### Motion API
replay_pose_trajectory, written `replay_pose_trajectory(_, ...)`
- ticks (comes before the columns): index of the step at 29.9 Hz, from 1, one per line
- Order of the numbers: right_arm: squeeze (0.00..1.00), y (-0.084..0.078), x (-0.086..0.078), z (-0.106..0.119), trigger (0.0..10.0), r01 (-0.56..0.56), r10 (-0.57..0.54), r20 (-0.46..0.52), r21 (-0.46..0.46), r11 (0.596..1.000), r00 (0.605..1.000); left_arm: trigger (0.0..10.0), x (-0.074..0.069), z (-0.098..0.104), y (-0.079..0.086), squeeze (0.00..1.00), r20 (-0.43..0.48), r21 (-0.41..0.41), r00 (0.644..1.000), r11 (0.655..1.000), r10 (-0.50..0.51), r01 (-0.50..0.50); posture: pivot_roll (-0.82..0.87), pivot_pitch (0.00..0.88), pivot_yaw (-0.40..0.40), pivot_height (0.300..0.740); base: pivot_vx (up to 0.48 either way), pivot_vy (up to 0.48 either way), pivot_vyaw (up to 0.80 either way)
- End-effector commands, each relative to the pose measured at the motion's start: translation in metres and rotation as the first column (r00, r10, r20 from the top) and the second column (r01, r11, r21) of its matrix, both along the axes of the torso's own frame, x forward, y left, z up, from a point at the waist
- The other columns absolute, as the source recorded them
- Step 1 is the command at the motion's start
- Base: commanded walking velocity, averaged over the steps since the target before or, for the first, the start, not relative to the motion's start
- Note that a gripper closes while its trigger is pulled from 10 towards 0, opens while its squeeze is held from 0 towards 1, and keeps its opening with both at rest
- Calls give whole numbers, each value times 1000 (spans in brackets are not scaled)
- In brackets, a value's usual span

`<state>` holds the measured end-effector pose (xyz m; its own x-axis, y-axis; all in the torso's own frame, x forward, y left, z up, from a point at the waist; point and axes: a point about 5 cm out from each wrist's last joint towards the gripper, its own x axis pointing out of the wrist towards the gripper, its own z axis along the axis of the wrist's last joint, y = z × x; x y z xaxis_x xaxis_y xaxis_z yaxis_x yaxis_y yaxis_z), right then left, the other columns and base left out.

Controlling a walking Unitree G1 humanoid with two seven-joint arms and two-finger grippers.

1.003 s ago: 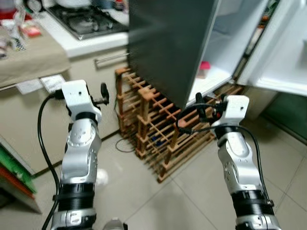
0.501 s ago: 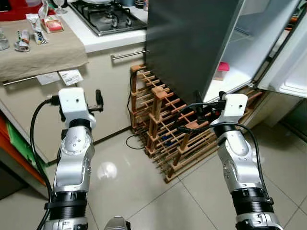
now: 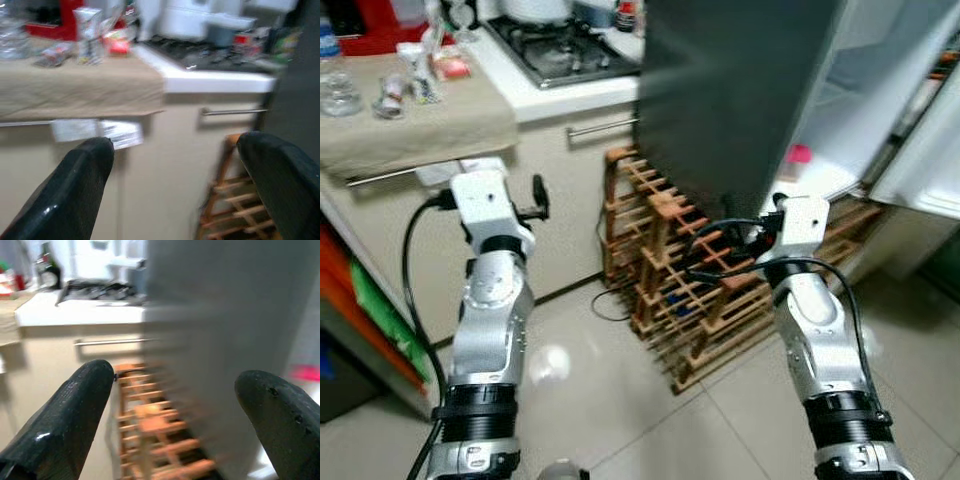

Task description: Restocking fridge

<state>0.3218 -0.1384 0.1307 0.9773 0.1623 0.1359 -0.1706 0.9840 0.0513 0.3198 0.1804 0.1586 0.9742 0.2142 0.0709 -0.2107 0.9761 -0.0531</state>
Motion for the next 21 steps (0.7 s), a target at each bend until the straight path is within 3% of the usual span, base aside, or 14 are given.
replay_pose_trajectory(1, 0, -1, 0, 2, 10000, 3, -2, 13, -8, 1000, 1000, 10000, 3, 3, -4, 0, 6, 16, 1000, 1000, -10, 10, -8, 0, -29, 740, 0, 0, 656)
replay_pose_trajectory(14, 0, -4, 3, 5, 10000, 5, -6, 26, 45, 999, 1000, 10000, 6, 10, -2, 0, 42, 44, 999, 999, -19, 18, -3, 0, -27, 740, 0, 0, 640)
replay_pose_trajectory(20, 0, -8, 5, 13, 10000, 13, -16, 44, 81, 997, 999, 10000, -5, 12, 4, 0, 77, 181, 993, 981, -90, 75, -1, 0, -30, 740, 0, 0, 618)
replay_pose_trajectory(21, 0, -9, 5, 13, 10000, 14, -17, 45, 81, 997, 999, 10000, -6, 9, 6, 0, 67, 165, 994, 984, -84, 72, -1, 0, -30, 740, 0, 0, 613)
